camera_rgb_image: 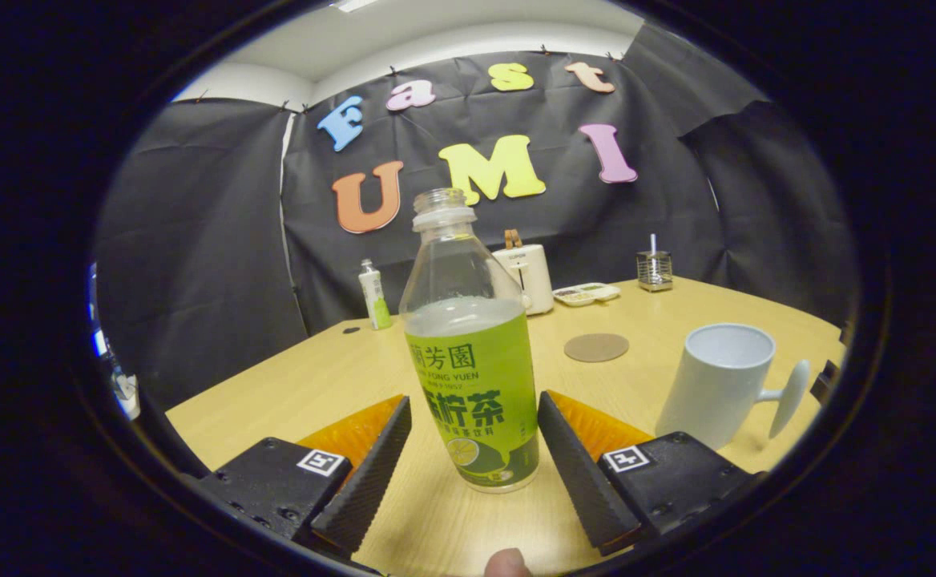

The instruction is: Take the bottle from table, then pour the juice into the cup, finally place the bottle on the coaster

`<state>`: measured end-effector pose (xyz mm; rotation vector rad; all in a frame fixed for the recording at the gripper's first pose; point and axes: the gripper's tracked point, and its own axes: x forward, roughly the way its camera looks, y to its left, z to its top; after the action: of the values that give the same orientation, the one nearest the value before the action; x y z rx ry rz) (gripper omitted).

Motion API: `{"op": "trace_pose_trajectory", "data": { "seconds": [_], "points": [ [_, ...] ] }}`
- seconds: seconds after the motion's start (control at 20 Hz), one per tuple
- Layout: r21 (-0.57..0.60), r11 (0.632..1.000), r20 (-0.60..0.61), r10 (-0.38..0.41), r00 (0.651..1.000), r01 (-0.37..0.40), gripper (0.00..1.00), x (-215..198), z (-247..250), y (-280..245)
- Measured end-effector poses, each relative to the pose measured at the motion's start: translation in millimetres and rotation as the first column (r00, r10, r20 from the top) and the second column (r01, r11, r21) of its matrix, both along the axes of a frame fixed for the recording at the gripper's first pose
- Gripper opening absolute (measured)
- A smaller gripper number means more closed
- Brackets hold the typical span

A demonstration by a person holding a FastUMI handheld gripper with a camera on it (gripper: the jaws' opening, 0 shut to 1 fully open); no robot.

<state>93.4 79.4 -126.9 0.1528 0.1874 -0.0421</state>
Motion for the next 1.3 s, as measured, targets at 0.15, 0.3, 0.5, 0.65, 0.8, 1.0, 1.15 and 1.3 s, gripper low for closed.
{"op": "trace_pose_trajectory", "data": {
  "seconds": [0.15, 0.3, 0.5, 0.65, 0.8, 1.0, 1.15, 1.3],
  "points": [
    [0.037, 0.999, -0.048, 0.008, 0.999, -0.006, 1.0, 5, -6, 0],
    [0.062, 0.998, -0.093, 0.01, 0.996, -0.005, 0.99, 7, -12, 3],
    [0.128, 0.992, -0.121, 0.029, 0.992, -0.013, 0.97, 6, -15, 6],
    [0.177, 0.984, -0.104, 0.052, 0.993, -0.033, 0.9, 6, -11, 8],
    [0.29, 0.955, -0.055, 0.081, 0.995, -0.062, 0.82, 5, -1, 10],
    [0.398, 0.911, -0.027, 0.124, 0.992, -0.103, 0.78, -8, 0, 14],
    [0.514, 0.849, -0.006, 0.146, 0.989, -0.122, 0.77, -15, 4, 11],
    [0.584, 0.8, 0.011, 0.161, 0.987, -0.138, 0.76, -22, 14, 8]
  ]
}}
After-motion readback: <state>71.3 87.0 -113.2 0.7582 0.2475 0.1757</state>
